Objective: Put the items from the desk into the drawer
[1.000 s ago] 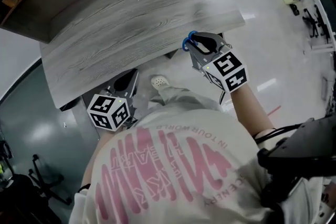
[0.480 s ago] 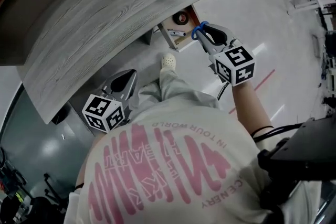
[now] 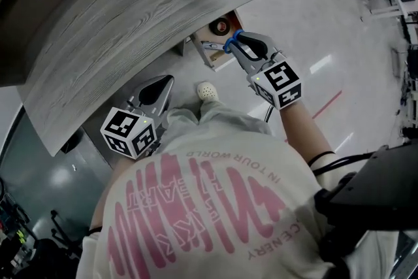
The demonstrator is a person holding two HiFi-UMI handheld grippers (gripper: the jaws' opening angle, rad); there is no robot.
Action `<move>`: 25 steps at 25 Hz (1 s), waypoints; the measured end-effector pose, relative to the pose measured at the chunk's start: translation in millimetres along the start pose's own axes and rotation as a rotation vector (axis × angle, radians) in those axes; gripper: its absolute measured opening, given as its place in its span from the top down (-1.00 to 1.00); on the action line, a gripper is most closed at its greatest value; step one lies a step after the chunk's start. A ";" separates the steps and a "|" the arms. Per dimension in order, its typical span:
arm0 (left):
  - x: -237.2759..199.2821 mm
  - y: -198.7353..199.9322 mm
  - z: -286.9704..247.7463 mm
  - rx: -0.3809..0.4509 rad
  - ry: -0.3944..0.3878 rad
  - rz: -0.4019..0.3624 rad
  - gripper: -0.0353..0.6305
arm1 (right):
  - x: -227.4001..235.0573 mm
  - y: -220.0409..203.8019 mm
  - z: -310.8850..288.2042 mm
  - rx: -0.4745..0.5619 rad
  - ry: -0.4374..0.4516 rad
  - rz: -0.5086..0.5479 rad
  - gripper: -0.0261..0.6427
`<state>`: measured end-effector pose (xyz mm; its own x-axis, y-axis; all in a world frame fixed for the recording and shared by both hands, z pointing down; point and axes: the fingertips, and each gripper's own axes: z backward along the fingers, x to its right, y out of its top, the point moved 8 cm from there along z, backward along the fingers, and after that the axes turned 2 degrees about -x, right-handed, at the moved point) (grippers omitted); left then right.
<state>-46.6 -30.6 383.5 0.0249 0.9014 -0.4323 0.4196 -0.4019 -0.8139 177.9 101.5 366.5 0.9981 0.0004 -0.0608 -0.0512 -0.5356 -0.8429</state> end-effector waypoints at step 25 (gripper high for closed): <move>3.1 -7.5 -79.4 -0.103 0.282 0.167 0.83 | 77.0 -112.0 -128.8 -0.212 0.396 0.249 0.69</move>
<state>22.4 -12.0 419.1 0.3451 0.8391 -0.4205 0.4775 -0.5427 -0.6910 264.7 52.7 525.1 0.8946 -0.4469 -0.0047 -0.3225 -0.6383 -0.6989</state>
